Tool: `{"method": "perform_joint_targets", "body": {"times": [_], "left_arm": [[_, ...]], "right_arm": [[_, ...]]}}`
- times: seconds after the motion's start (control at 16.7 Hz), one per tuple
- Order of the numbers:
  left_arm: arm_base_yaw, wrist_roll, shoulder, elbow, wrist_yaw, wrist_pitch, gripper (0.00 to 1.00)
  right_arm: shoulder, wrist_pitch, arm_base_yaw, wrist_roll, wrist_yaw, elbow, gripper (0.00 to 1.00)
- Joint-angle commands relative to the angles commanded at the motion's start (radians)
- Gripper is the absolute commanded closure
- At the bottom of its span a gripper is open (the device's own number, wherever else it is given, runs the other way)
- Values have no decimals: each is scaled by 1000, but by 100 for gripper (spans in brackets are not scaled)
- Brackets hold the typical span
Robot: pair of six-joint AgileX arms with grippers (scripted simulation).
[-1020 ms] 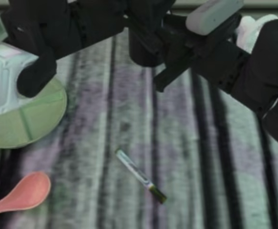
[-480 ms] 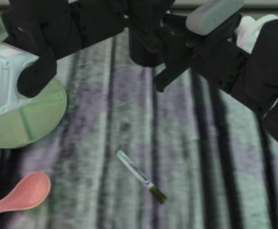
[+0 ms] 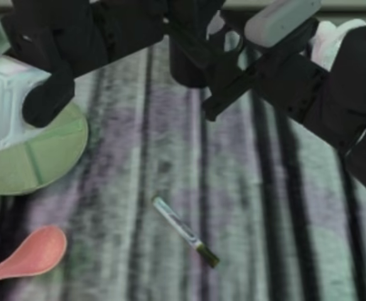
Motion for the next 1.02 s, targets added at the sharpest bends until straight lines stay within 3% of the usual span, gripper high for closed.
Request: {"method": "perform_joint_targets", "body": {"times": [0.6, 1.02], "left_arm": [[2, 4, -6, 5, -4, -2, 100], [131, -1, -70, -55, 109, -3, 100]], "right_arm": [[4, -1, -4, -3, 3, -10, 0], [-234, -39, -33, -2, -34, -205, 0]]}}
